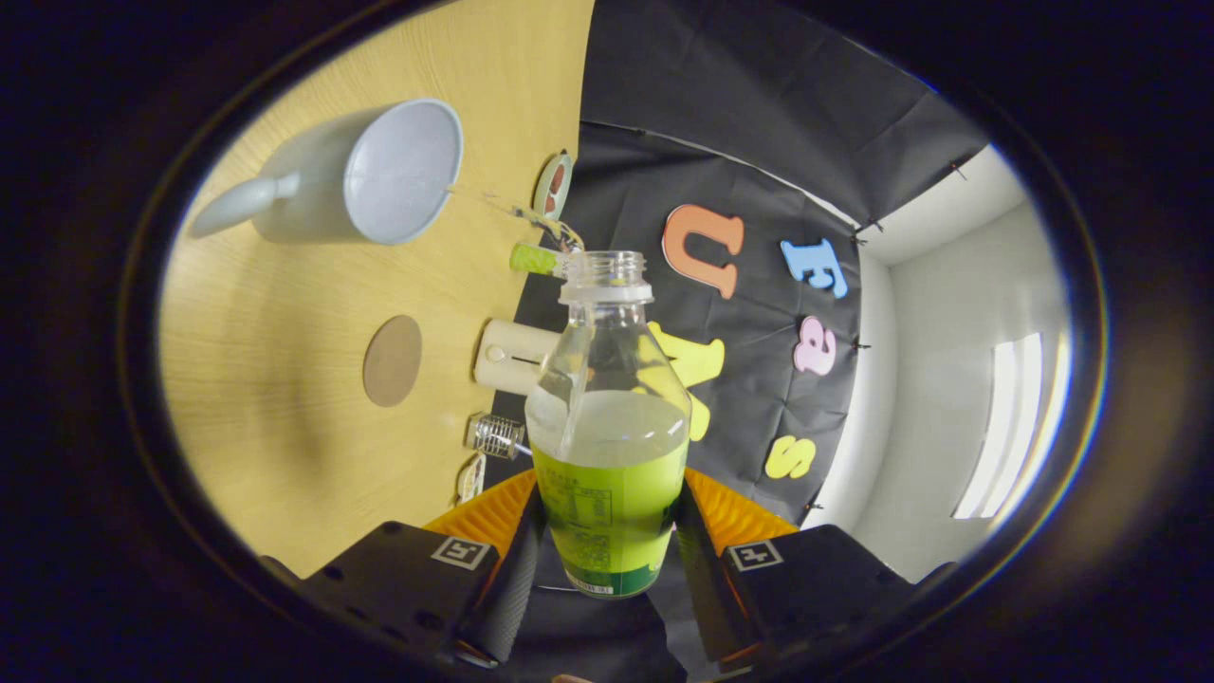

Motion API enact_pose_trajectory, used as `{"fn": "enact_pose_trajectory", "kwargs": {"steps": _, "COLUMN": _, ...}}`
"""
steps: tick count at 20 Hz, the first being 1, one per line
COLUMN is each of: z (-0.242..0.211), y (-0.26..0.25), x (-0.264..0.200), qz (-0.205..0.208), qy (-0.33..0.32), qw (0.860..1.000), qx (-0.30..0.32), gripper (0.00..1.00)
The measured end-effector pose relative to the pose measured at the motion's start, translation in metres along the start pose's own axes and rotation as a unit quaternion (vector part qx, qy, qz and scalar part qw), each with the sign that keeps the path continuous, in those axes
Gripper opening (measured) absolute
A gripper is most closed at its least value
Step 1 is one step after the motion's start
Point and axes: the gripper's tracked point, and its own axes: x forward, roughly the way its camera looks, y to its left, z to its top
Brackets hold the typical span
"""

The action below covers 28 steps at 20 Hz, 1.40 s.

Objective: Take the bottle from table, then pour the juice into the cup, finally place the bottle on the coaster

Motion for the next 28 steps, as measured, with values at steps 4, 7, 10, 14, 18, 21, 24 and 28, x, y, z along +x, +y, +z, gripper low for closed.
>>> {"fn": "enact_pose_trajectory", "kwargs": {"steps": 4, "z": 0.001, "y": -0.003, "x": 0.0, "qz": -0.002, "qy": -0.002, "qw": 1.0, "qx": -0.008, "gripper": 0.76}}
{"fn": "enact_pose_trajectory", "kwargs": {"steps": 7, "z": 0.003, "y": -0.005, "x": 0.002, "qz": -0.004, "qy": -0.004, "qw": 1.0, "qx": -0.016, "gripper": 0.76}}
{"fn": "enact_pose_trajectory", "kwargs": {"steps": 10, "z": 0.002, "y": -0.008, "x": 0.001, "qz": -0.005, "qy": -0.004, "qw": 1.0, "qx": -0.022, "gripper": 0.76}}
{"fn": "enact_pose_trajectory", "kwargs": {"steps": 14, "z": 0.002, "y": -0.013, "x": 0.002, "qz": -0.01, "qy": -0.006, "qw": 0.999, "qx": -0.03, "gripper": 0.76}}
{"fn": "enact_pose_trajectory", "kwargs": {"steps": 18, "z": 0.003, "y": -0.016, "x": 0.001, "qz": -0.013, "qy": -0.005, "qw": 0.999, "qx": -0.037, "gripper": 0.76}}
{"fn": "enact_pose_trajectory", "kwargs": {"steps": 21, "z": 0.003, "y": -0.018, "x": 0.001, "qz": -0.015, "qy": -0.005, "qw": 0.999, "qx": -0.042, "gripper": 0.76}}
{"fn": "enact_pose_trajectory", "kwargs": {"steps": 24, "z": 0.003, "y": -0.022, "x": 0.001, "qz": -0.019, "qy": -0.005, "qw": 0.999, "qx": -0.05, "gripper": 0.76}}
{"fn": "enact_pose_trajectory", "kwargs": {"steps": 28, "z": 0.003, "y": -0.027, "x": 0.002, "qz": -0.025, "qy": -0.004, "qw": 0.998, "qx": -0.062, "gripper": 0.76}}
